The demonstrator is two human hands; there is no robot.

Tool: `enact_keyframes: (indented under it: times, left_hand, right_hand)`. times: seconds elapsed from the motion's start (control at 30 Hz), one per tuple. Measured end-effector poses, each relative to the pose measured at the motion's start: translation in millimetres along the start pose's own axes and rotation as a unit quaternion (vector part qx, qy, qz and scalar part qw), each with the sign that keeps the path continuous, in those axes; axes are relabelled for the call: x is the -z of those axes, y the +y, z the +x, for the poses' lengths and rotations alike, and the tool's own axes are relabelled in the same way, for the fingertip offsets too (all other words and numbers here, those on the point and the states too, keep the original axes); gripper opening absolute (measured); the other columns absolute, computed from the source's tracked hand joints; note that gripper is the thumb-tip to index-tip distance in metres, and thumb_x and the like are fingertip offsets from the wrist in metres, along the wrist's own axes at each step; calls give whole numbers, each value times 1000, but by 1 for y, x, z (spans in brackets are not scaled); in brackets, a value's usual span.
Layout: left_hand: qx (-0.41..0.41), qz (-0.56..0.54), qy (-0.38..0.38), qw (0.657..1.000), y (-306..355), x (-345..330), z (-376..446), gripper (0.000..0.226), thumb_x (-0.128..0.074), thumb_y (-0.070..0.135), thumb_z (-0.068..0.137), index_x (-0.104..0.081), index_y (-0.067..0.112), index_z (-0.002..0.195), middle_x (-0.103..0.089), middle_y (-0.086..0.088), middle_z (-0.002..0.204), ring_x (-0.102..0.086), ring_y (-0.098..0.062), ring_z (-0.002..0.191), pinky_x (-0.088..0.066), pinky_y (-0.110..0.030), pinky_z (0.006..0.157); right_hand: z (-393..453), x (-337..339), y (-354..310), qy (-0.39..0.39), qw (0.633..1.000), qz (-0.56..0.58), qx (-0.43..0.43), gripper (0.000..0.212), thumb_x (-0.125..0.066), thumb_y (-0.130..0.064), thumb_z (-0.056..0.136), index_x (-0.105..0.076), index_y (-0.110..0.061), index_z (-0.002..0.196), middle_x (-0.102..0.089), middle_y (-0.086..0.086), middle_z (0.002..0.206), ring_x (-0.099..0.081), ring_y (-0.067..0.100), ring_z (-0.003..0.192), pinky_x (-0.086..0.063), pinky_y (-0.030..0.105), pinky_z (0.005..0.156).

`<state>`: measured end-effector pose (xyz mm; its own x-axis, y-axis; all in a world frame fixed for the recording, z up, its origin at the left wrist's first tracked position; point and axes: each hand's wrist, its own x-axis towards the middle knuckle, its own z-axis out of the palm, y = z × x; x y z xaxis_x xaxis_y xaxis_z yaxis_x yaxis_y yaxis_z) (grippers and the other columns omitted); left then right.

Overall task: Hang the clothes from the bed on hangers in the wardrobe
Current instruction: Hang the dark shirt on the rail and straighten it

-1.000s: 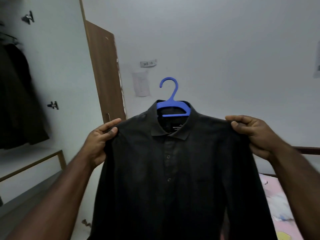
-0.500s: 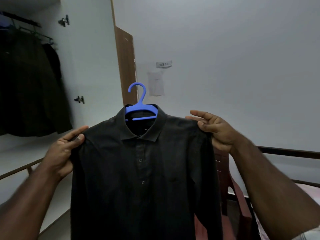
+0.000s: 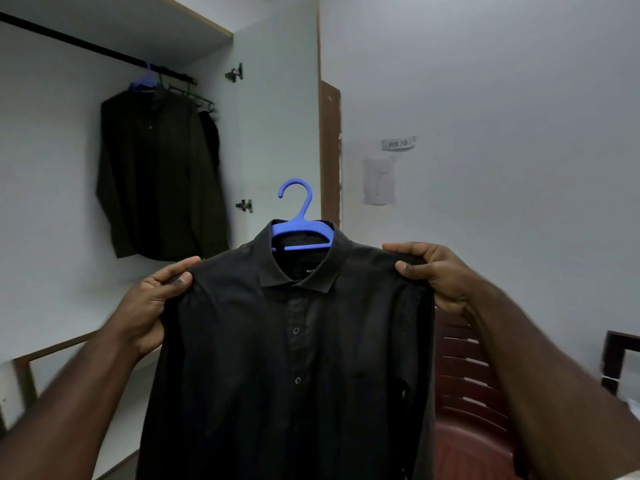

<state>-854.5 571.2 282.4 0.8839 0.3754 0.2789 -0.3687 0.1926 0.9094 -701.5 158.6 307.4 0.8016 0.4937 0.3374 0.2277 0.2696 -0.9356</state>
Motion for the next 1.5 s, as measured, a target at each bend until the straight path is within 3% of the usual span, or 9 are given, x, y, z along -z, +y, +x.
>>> enact_keyframes:
  times: [0.1,0.27,0.43,0.57,0.7,0.97,1.23,1.43,1.5]
  left_hand:
    - [-5,11,16,1000,8,11,1,32,-52,5,97,-67,18,123,-74,-6,112,-74,-16,91,-62,-29,76]
    - [-13,44,37,998,15,29,14,35,-56,14,95,-65,16,129,-71,-7,123,-66,-24,115,-56,-40,92]
    - [-45,45,61,996,15,33,42,44,-64,6,80,-67,16,122,-73,-7,117,-73,-20,98,-62,-30,77]
    - [-60,34,78,995,12,41,68,42,-63,4,81,-68,14,121,-72,-11,118,-71,-23,100,-59,-37,88]
    - [-66,29,100,992,11,52,89,46,-63,2,82,-65,10,127,-70,-15,123,-68,-28,108,-55,-41,95]
    - [-82,39,138,986,19,103,136,36,-55,-6,93,-66,8,124,-72,-13,117,-72,-22,100,-60,-29,77]
    - [-125,64,141,980,44,176,202,33,-55,-6,93,-69,11,118,-74,-8,114,-72,-19,99,-59,-28,84]
    - [-131,62,145,979,65,218,253,30,-57,-3,93,-71,11,115,-74,-8,114,-72,-19,100,-60,-27,80]
    - [-131,51,154,978,70,228,273,29,-58,-3,92,-71,11,114,-74,-9,113,-72,-20,99,-60,-28,80]
  right_hand:
    - [25,-10,9,-4,1000,12,9,62,-81,-11,59,-68,-5,120,-70,17,119,-70,23,104,-58,28,81]
    - [68,-22,22,-30,999,30,18,51,-74,-5,67,-68,-6,117,-73,13,113,-72,20,100,-58,25,78]
    - [118,-23,34,-62,997,34,27,65,-80,-15,55,-67,-6,119,-73,14,113,-71,19,100,-58,26,80]
    - [161,-24,45,-82,996,38,26,53,-74,-8,65,-68,-7,118,-72,15,115,-72,18,98,-59,26,82]
    - [201,-34,59,-95,994,42,26,57,-79,-16,52,-74,-13,108,-73,15,112,-73,17,95,-59,23,75]
    - [285,-73,91,-127,991,43,25,72,-89,-20,45,-72,-10,114,-73,15,111,-72,19,97,-60,27,79]
    - [361,-145,104,-128,990,49,41,33,-56,6,89,-69,-9,115,-76,7,102,-73,13,89,-59,21,71]
    - [412,-186,108,-127,989,56,45,57,-79,-13,53,-73,-10,109,-76,11,105,-74,16,91,-59,23,70]
    - [433,-196,110,-123,990,59,46,53,-78,-10,57,-73,-10,109,-75,13,108,-74,17,93,-59,24,71]
